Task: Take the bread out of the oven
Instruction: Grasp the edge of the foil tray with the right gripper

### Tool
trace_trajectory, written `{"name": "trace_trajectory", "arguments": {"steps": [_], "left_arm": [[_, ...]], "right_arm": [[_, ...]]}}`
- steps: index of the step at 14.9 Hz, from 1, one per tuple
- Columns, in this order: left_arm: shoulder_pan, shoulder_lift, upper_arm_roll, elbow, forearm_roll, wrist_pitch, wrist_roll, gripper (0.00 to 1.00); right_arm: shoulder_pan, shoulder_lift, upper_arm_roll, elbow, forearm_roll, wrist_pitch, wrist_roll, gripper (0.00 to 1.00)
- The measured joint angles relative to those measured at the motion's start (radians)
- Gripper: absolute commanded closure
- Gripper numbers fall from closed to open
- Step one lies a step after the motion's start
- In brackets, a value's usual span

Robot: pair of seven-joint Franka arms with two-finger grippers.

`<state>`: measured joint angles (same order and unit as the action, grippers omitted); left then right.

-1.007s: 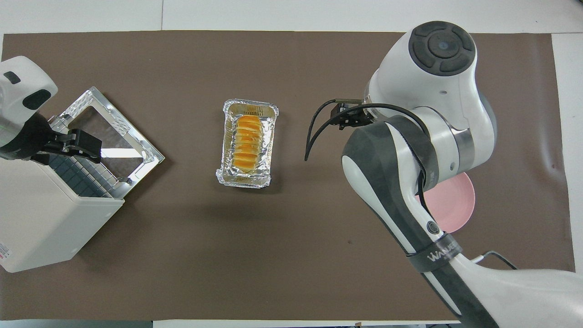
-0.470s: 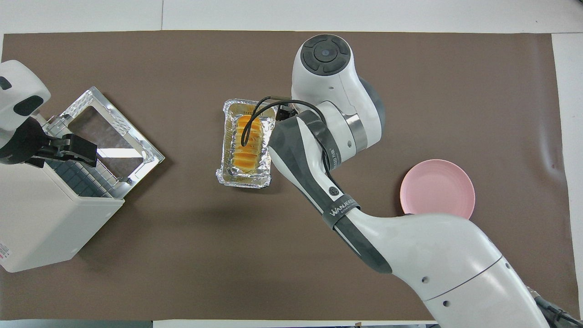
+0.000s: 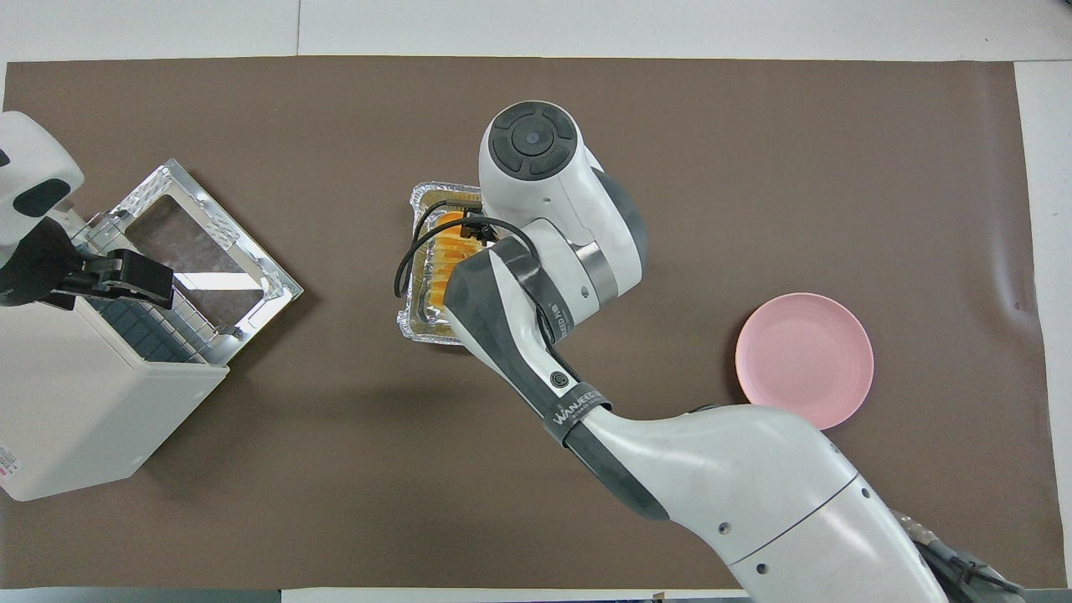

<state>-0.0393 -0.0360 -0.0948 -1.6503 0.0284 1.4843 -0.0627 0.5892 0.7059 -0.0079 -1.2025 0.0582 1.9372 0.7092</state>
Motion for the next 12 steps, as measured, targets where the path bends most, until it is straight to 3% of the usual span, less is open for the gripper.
{"name": "trace_trajectory", "arguments": {"steps": [5,6,8,10,11,12], "left_arm": [[0.003,-0.004,-0.001,-0.002,0.000,0.000,0.000,0.00],[0.006,-0.004,0.000,-0.002,0.000,0.000,0.000,0.00],[0.006,-0.004,0.001,-0.002,0.000,0.000,0.000,0.00],[0.006,-0.004,0.001,-0.002,0.000,0.000,0.000,0.00],[0.006,-0.004,0.001,-0.002,0.000,0.000,0.000,0.00],[0.006,-0.004,0.001,-0.002,0.000,0.000,0.000,0.00]], "right_arm": [[0.040,0.041,-0.001,-0.037,-0.042,0.035,0.000,0.00],[0.039,0.042,-0.002,-0.040,-0.045,0.035,0.000,0.05],[0.038,0.041,-0.003,-0.044,-0.046,0.035,0.000,0.30],[0.038,0.042,-0.003,-0.054,-0.046,0.052,0.000,0.68],[0.038,0.042,-0.003,-0.063,-0.046,0.073,0.000,0.92],[0.039,0.042,-0.003,-0.071,-0.046,0.093,0.000,1.00]]}}
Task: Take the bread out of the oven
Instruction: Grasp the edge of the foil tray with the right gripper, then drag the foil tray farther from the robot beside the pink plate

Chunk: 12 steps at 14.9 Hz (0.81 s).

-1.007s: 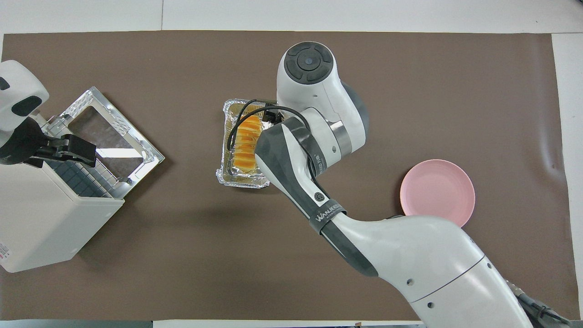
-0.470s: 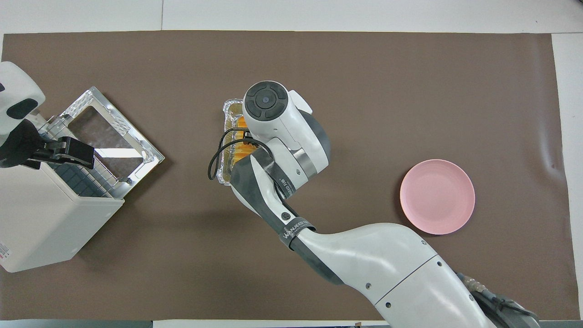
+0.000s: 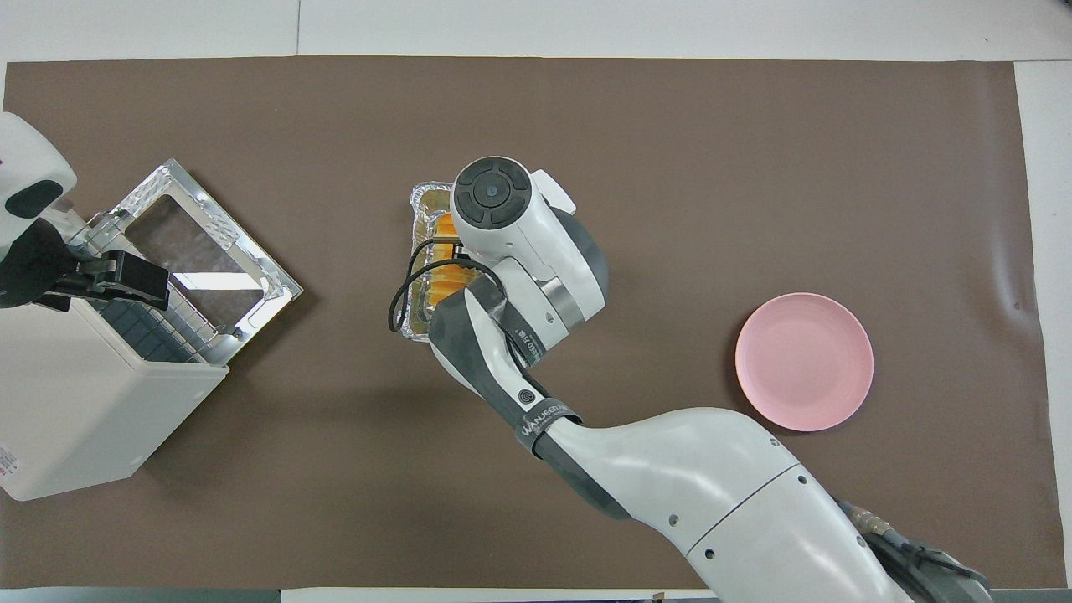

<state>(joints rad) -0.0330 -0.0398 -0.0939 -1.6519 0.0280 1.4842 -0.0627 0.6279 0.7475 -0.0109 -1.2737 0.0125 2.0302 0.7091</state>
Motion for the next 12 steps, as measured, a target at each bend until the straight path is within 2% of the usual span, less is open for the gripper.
{"name": "trace_trajectory", "arguments": {"steps": [8,12], "left_arm": [[0.000,0.000,0.000,0.000,0.000,0.000,0.000,0.00],[0.000,0.000,0.000,0.000,0.000,0.000,0.000,0.00]], "right_arm": [[0.009,-0.006,0.001,-0.010,0.002,0.014,0.004,1.00],[-0.016,-0.035,-0.006,0.011,0.003,-0.093,0.004,1.00]]}}
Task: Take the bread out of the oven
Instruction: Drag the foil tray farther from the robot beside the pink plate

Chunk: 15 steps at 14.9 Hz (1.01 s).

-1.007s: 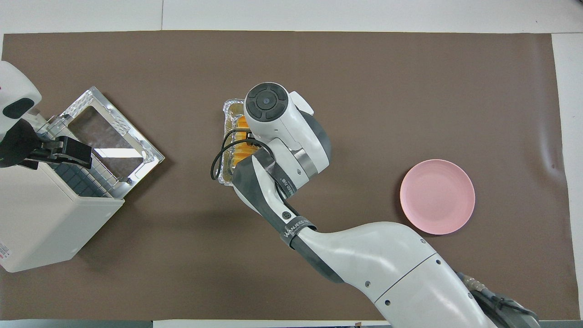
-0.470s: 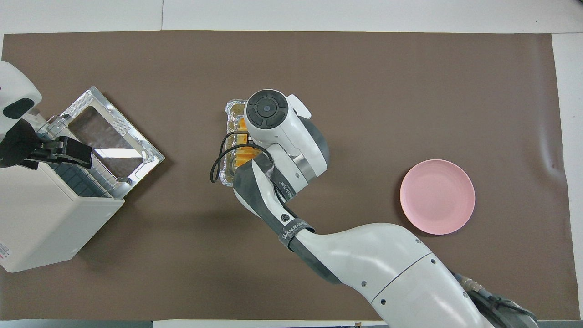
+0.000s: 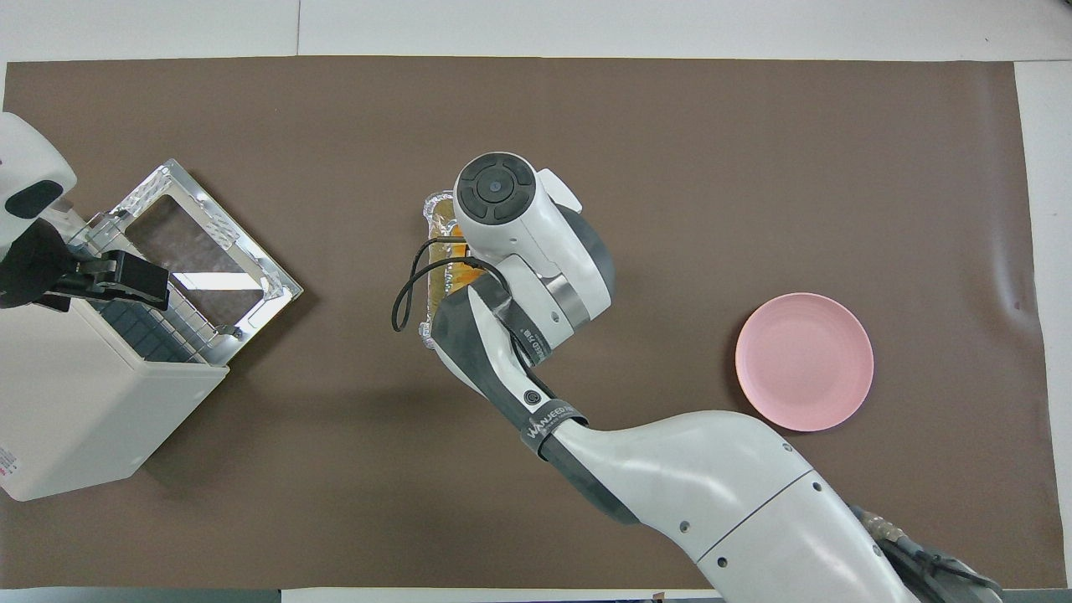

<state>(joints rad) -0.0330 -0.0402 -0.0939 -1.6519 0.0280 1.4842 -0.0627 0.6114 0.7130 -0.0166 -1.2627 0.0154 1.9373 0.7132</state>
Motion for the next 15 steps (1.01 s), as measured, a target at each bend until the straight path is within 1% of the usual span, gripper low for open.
{"name": "trace_trajectory", "arguments": {"steps": [2,4,7,11,13,15], "left_arm": [[0.000,0.000,0.000,0.000,0.000,0.000,0.000,0.00],[0.000,0.000,0.000,0.000,0.000,0.000,0.000,0.00],[0.000,0.000,0.000,0.000,0.000,0.000,0.000,0.00],[0.000,0.000,0.000,0.000,0.000,0.000,0.000,0.00],[0.000,0.000,0.000,0.000,0.000,0.000,0.000,0.00],[0.000,0.000,0.000,0.000,0.000,0.000,0.000,0.00]], "right_arm": [[-0.042,-0.036,-0.003,0.030,0.008,-0.090,-0.006,1.00],[-0.107,-0.078,-0.005,0.054,0.017,-0.160,-0.053,1.00],[-0.246,-0.125,-0.007,0.061,0.031,-0.208,-0.193,1.00],[-0.453,-0.133,-0.009,0.059,0.062,-0.203,-0.452,1.00],[-0.533,-0.126,-0.009,0.057,0.094,-0.167,-0.553,1.00],[-0.586,-0.112,-0.008,0.050,0.105,-0.124,-0.608,1.00]]}}
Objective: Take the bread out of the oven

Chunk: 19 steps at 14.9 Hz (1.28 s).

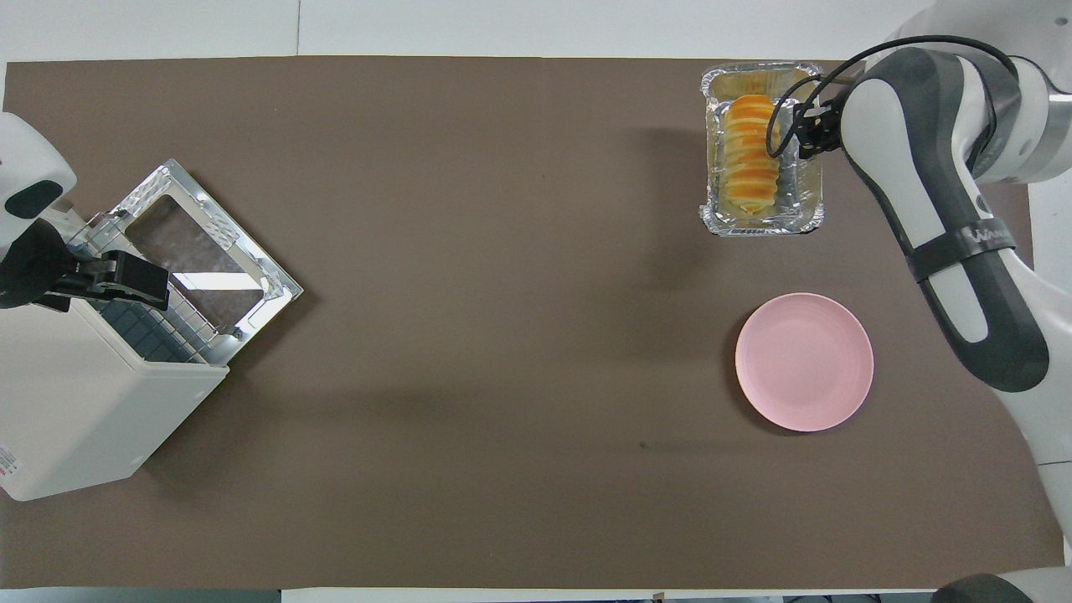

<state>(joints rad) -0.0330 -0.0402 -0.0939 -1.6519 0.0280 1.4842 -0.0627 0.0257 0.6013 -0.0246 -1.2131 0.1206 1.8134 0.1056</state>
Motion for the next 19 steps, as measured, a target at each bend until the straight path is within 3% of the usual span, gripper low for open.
{"name": "trace_trajectory", "arguments": {"steps": [5,12,13,14,19], "left_arm": [[0.000,0.000,0.000,0.000,0.000,0.000,0.000,0.00],[0.000,0.000,0.000,0.000,0.000,0.000,0.000,0.00],[0.000,0.000,0.000,0.000,0.000,0.000,0.000,0.00],[0.000,0.000,0.000,0.000,0.000,0.000,0.000,0.00],[0.000,0.000,0.000,0.000,0.000,0.000,0.000,0.00]], "right_arm": [[-0.032,0.060,0.001,-0.045,0.002,0.124,-0.088,1.00],[-0.045,0.063,-0.001,-0.138,0.002,0.228,-0.182,1.00],[-0.045,0.062,0.000,-0.142,0.002,0.233,-0.182,0.83],[-0.044,0.060,0.001,-0.145,0.002,0.235,-0.182,0.01],[-0.044,0.050,0.000,-0.151,0.001,0.233,-0.182,0.00]]}}
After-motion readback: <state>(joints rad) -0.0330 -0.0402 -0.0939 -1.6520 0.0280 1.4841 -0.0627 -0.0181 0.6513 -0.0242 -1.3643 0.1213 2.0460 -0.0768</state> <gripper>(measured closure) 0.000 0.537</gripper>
